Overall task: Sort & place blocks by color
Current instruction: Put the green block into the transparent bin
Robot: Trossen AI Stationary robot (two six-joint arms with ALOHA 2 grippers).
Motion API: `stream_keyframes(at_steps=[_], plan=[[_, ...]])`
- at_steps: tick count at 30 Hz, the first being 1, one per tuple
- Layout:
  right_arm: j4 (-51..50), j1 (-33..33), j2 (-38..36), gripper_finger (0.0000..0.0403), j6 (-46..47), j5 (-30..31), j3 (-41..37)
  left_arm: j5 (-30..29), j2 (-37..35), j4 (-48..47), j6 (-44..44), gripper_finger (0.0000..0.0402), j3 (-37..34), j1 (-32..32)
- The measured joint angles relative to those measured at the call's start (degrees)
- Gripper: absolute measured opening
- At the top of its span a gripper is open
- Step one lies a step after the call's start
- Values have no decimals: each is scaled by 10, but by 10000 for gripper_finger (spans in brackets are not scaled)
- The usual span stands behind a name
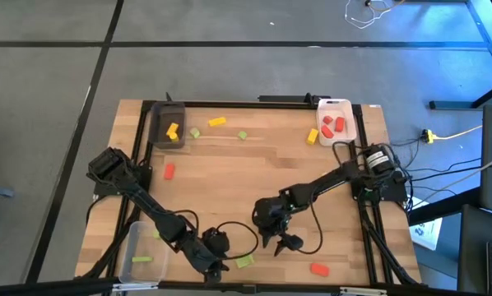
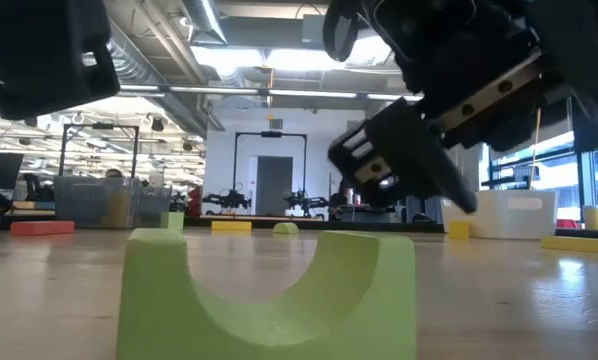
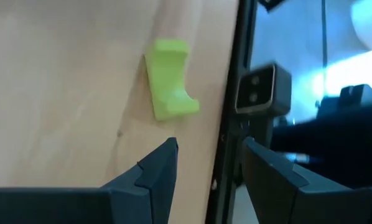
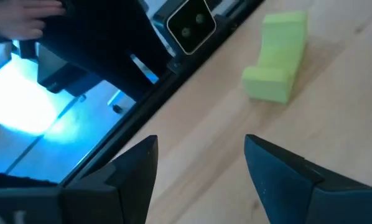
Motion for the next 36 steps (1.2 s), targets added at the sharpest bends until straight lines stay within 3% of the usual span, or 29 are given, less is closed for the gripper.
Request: stream_keyframes(at_steps=[7,15,21,29,32,36], plan=[[91,2,45,239,43,-5,0,-29,-8,0,-15,165,1,-5],[189,3,108,239,114,-55,23,-33,-14,0,-19,165,1,-15],[193,7,152,239,109,-79,89,-33,-14,-3,-27,165,1,-30],[184,1,164,239,53,-68,133,-36,-14,-5,-43,165,0,-45],[182,-12,164,239,90,-70,133,-37,-14,-14,-39,165,0,-50],[182,-33,164,239,122,-124,133,-47,-14,-36,-8,165,0,-51]])
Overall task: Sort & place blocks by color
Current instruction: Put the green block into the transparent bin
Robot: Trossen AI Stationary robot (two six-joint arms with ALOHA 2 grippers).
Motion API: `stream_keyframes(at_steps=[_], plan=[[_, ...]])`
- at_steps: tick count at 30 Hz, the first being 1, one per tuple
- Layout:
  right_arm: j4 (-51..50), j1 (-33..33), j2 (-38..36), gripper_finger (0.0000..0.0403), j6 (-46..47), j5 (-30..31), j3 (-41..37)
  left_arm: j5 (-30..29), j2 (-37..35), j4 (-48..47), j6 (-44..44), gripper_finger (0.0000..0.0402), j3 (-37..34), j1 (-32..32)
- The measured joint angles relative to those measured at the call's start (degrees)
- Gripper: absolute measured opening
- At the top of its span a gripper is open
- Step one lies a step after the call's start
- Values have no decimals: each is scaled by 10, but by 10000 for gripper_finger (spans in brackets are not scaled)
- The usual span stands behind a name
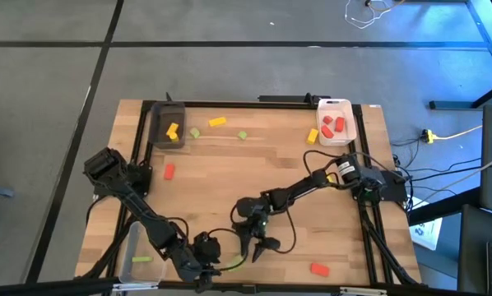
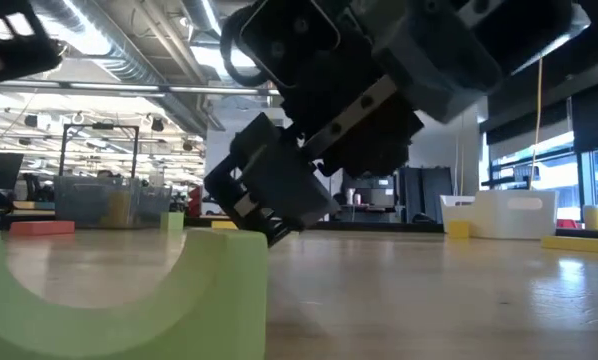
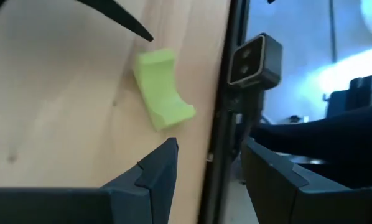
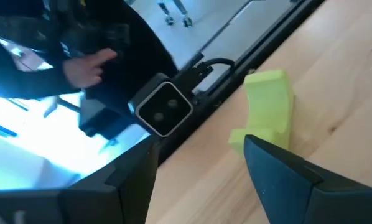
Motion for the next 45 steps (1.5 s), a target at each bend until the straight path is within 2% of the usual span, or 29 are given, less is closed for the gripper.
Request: stream_keyframes(at_steps=[3,9,12,17,23,28,32,36,45], plan=[[-7,-12,-6,239,12,-21,0,-5,0,-13,34,165,0,1],[-11,-28,-53,239,8,-23,0,-5,0,-17,106,165,0,15],[-45,-40,-89,239,5,-12,0,0,0,-16,115,165,0,23],[-169,-46,-163,239,-61,95,0,18,0,-12,95,165,0,33],[-332,-46,-255,239,-132,276,0,20,0,3,37,165,0,40],[-404,-49,-316,239,-155,376,0,25,1,-70,9,158,45,61],[-439,-63,-355,239,-157,383,0,28,1,-193,9,149,102,85],[-471,-82,-392,239,-157,385,0,49,1,-258,-10,145,141,110],[-547,-133,-484,239,-200,387,0,146,1,-262,-99,145,179,116]])
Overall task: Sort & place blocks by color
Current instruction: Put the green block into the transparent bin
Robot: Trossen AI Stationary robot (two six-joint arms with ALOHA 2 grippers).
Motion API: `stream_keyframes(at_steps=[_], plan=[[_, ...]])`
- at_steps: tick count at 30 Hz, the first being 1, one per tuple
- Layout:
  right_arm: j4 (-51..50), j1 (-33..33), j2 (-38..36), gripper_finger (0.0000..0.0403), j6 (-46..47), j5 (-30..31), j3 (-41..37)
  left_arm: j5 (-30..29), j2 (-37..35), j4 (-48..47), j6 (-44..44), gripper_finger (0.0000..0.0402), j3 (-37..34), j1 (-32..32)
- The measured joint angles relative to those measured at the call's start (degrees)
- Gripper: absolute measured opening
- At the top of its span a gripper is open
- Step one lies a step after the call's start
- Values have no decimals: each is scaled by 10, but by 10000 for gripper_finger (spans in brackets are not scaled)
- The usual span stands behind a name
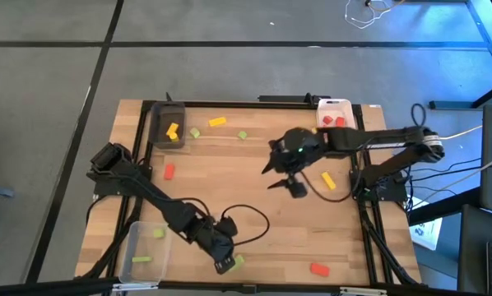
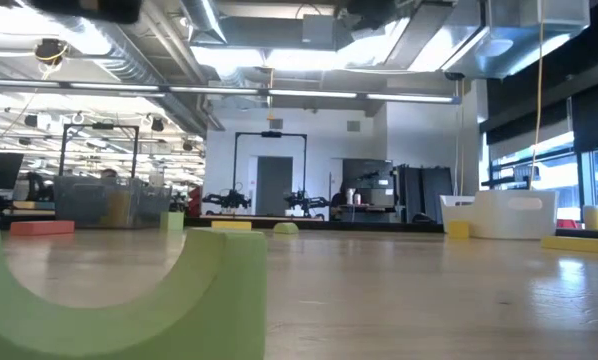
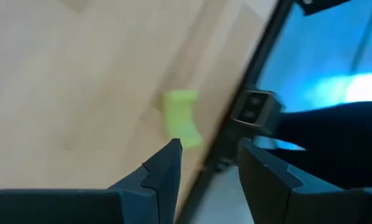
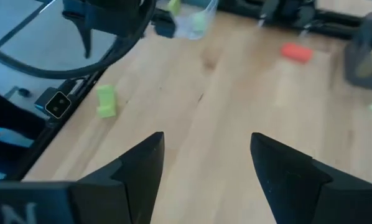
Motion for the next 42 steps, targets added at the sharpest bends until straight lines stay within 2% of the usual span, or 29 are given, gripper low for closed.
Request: stream_keyframes(at_steps=[4,14,26,32,42], plan=[[-20,-21,-38,239,-5,25,0,24,15,37,-35,145,13,-5],[-27,-59,-86,239,-3,37,0,74,137,40,5,145,74,-11],[-28,-62,-84,239,-3,36,0,-26,169,-21,23,145,114,-10],[-30,-62,-84,239,-3,36,0,-26,169,-16,-10,145,114,-11],[-30,-62,-84,239,-4,36,0,-36,173,-19,-9,145,114,-19]])
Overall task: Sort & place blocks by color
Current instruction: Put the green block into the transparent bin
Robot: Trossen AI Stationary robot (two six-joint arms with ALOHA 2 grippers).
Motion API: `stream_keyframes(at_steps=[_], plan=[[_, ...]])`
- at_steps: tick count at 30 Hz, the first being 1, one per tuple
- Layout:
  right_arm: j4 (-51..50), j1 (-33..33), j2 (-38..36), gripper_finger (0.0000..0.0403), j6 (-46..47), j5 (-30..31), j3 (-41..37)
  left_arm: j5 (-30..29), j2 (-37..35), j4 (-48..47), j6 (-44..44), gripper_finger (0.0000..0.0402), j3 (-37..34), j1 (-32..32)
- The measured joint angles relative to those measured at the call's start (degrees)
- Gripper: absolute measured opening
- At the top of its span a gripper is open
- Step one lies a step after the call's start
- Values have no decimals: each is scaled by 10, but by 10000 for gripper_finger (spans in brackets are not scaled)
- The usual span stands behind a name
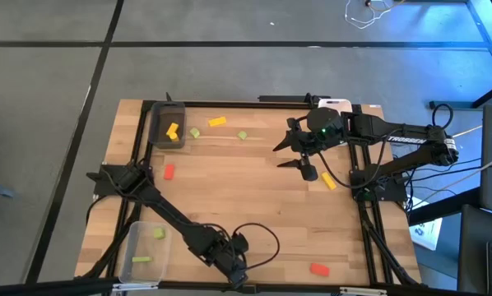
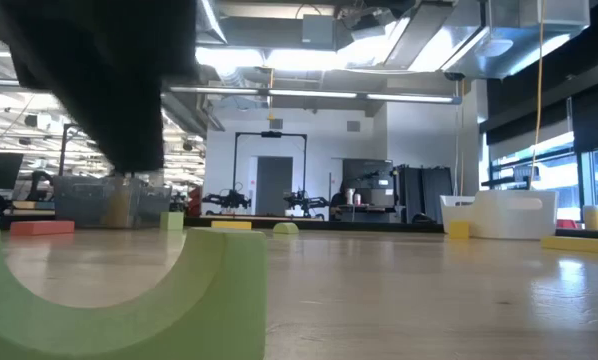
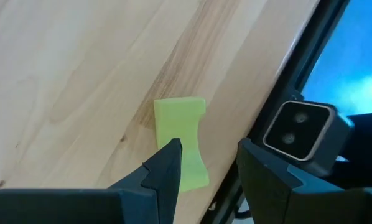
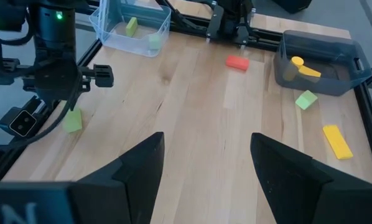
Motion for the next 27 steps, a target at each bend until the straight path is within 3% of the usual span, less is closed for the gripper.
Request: stream_keyframes(at_steps=[27], plan=[[-1,0,0,239,-29,1,0,-4,32,9,30,145,0,8]])
